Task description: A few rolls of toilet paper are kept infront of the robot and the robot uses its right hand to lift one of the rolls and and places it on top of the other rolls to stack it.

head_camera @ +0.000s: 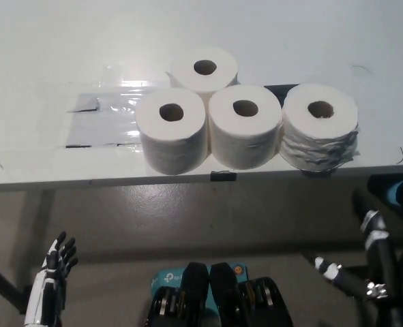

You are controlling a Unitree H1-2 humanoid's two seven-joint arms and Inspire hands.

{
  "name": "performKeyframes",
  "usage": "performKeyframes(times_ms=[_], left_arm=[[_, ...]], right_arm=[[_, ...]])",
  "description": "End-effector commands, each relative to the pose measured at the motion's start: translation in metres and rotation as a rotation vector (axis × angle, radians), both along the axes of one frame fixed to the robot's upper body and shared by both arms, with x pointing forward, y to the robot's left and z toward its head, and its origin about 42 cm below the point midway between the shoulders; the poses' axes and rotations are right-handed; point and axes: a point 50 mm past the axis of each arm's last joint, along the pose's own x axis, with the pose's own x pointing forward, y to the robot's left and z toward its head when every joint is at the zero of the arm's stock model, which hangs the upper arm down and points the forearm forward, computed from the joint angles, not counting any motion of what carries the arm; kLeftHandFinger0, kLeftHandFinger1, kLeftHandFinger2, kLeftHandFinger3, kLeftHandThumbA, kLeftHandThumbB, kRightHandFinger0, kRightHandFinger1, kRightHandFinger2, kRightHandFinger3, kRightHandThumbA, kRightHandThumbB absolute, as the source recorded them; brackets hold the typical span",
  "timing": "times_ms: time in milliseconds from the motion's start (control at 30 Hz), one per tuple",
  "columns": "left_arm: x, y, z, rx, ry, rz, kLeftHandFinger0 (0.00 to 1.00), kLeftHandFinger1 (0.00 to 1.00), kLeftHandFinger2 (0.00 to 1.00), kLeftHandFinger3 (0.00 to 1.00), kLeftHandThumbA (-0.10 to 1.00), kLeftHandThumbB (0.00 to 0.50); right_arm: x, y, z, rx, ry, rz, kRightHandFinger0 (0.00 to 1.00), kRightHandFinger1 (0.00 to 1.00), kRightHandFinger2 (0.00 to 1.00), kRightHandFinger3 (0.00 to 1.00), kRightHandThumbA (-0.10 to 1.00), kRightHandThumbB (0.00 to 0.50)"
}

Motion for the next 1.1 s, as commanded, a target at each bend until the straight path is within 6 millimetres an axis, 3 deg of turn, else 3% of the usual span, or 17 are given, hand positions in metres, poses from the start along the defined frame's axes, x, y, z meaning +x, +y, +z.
performKeyframes(times_ms=[0, 67, 133, 200, 267, 367, 433, 500, 533, 700, 833, 1067], left_arm=[[0.003, 0.004, 0.014, 0.016, -0.09, -0.031, 1.0, 1.0, 1.0, 1.0, 1.0, 0.148], [0.002, 0.004, 0.013, 0.024, -0.093, -0.033, 1.0, 1.0, 1.0, 1.0, 1.0, 0.142], [0.002, 0.005, 0.012, 0.013, -0.094, -0.026, 1.0, 1.0, 1.0, 1.0, 1.0, 0.15], [0.001, 0.006, 0.01, 0.006, -0.092, -0.023, 1.0, 1.0, 1.0, 1.0, 1.0, 0.158], [0.002, 0.007, 0.011, 0.004, -0.093, -0.022, 1.0, 1.0, 1.0, 1.0, 1.0, 0.173], [0.002, 0.009, 0.013, 0.015, -0.091, -0.02, 1.0, 1.0, 1.0, 1.0, 1.0, 0.179], [0.002, 0.01, 0.013, 0.025, -0.098, -0.02, 1.0, 1.0, 1.0, 1.0, 1.0, 0.176], [0.002, 0.01, 0.012, 0.016, -0.09, -0.023, 1.0, 1.0, 1.0, 1.0, 1.0, 0.195], [0.001, 0.009, 0.011, 0.014, -0.084, -0.024, 1.0, 1.0, 1.0, 1.0, 1.0, 0.202], [-0.003, 0.01, 0.006, 0.016, -0.081, -0.028, 1.0, 1.0, 1.0, 1.0, 1.0, 0.178], [-0.005, 0.008, 0.007, 0.0, -0.074, -0.032, 1.0, 1.0, 1.0, 1.0, 1.0, 0.172], [-0.008, 0.007, 0.005, 0.024, -0.068, -0.027, 1.0, 1.0, 1.0, 1.0, 1.0, 0.175]], right_arm=[[0.0, -0.024, 0.118, -0.068, -0.303, 0.015, 1.0, 1.0, 1.0, 1.0, 1.0, 0.285], [0.008, -0.031, 0.157, -0.138, -0.361, 0.037, 1.0, 1.0, 1.0, 1.0, 1.0, 0.316], [0.025, -0.039, 0.182, -0.216, -0.359, 0.045, 1.0, 1.0, 1.0, 1.0, 1.0, 0.332], [0.038, -0.044, 0.197, -0.282, -0.315, 0.049, 1.0, 1.0, 1.0, 1.0, 1.0, 0.347], [0.067, -0.055, 0.221, -0.379, -0.242, 0.1, 1.0, 1.0, 1.0, 1.0, 1.0, 0.334], [0.093, -0.06, 0.243, -0.456, -0.165, 0.107, 1.0, 1.0, 1.0, 1.0, 1.0, 0.32], [0.125, -0.064, 0.258, -0.503, -0.103, 0.115, 1.0, 1.0, 1.0, 1.0, 1.0, 0.321], [0.153, -0.065, 0.267, -0.549, -0.062, 0.128, 1.0, 1.0, 1.0, 1.0, 1.0, 0.324], [0.169, -0.065, 0.27, -0.563, -0.019, 0.139, 1.0, 1.0, 1.0, 1.0, 1.0, 0.351], [0.222, -0.058, 0.278, -0.644, 0.181, 0.149, 1.0, 1.0, 1.0, 1.0, 1.0, 0.327], [0.253, -0.052, 0.281, -0.646, 0.298, 0.19, 1.0, 1.0, 1.0, 1.0, 0.88, 0.335], [0.289, -0.042, 0.288, -0.776, 0.438, 0.184, 1.0, 1.0, 1.0, 1.0, 0.9, 0.363]])
